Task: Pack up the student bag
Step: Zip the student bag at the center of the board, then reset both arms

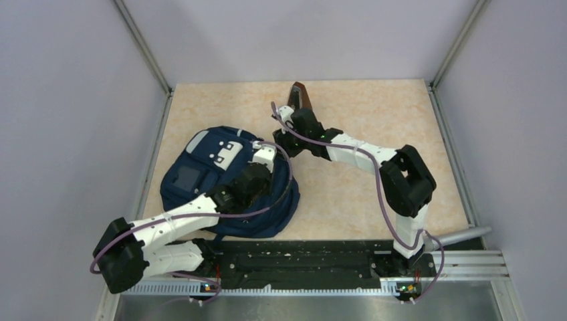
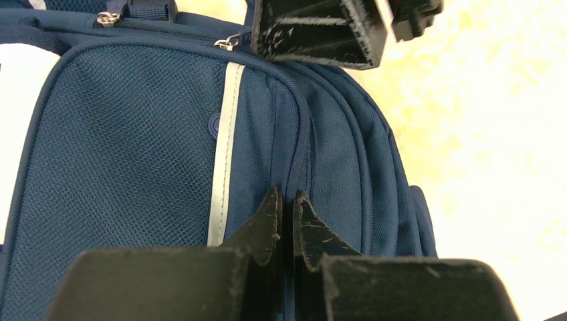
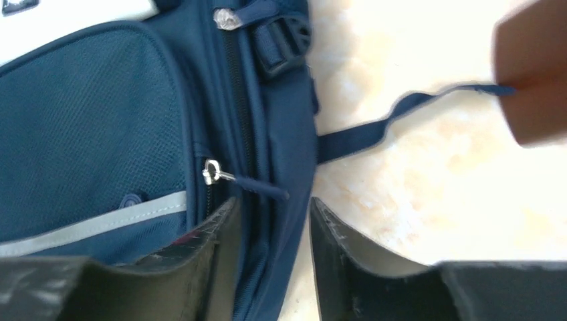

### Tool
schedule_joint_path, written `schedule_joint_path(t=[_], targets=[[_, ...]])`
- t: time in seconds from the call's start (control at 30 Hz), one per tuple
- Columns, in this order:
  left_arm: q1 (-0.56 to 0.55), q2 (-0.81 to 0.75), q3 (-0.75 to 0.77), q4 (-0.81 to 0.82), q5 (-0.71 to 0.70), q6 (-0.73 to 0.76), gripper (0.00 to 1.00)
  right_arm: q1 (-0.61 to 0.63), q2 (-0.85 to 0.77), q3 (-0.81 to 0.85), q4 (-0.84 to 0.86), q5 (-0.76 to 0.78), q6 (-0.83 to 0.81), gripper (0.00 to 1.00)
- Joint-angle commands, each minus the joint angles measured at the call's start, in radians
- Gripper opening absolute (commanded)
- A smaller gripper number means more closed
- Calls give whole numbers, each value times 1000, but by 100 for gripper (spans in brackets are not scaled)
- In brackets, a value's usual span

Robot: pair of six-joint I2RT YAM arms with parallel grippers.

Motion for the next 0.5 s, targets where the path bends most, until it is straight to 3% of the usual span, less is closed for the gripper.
schedule_joint_path(t=[0.0,0.1,0.4,0.47], targets=[[0,93,98,-23,-43,-149,0,-32,-138,-47,65,199,27,49],[18,166,143,7,-26,-183,0,-41,-211,-104,49,241,52,60],[187,282,227,128,141,-221,0,-194,-394,-310,18,243,141,64],[220,279,230,152,177,-220,11,-247,-433,-348,1,239,152,64]])
